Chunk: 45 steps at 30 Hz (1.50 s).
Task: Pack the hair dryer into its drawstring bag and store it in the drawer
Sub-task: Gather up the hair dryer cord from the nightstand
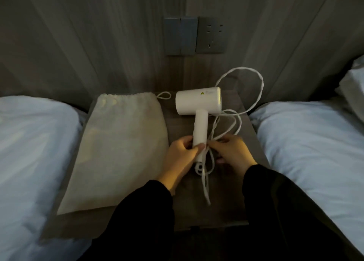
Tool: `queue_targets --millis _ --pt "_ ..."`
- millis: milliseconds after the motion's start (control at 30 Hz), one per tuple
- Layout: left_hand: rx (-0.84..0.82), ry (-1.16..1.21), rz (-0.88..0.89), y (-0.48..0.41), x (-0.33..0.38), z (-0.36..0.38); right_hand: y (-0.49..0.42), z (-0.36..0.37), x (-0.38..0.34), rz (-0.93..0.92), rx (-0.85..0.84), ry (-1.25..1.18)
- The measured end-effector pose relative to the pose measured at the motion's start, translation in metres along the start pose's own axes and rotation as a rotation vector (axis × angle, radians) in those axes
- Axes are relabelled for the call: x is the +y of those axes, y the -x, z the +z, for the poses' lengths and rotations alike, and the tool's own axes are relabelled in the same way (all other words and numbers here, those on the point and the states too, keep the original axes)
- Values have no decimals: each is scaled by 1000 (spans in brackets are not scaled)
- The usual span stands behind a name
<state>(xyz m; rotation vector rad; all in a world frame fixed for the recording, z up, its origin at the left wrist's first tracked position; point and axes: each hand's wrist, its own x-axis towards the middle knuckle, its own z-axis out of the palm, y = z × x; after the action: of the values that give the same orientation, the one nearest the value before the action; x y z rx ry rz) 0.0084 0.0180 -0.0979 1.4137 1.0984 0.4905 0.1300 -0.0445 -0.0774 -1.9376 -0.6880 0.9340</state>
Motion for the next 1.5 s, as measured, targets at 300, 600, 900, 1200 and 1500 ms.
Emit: queue_targets --millis 300,600,900,1200,1500 --pt "83 -20 135 -4 -10 8 -4 -2 15 -168 12 465" --pt "170 -163 295 20 -12 11 38 -12 36 -242 97 589" --pt "306 -187 444 64 -34 22 79 -22 81 -338 294 270" --pt "8 -608 587 72 -44 19 109 -25 124 -596 467 33" --pt "-111 -464 493 136 -53 17 135 -31 125 -464 444 -168"
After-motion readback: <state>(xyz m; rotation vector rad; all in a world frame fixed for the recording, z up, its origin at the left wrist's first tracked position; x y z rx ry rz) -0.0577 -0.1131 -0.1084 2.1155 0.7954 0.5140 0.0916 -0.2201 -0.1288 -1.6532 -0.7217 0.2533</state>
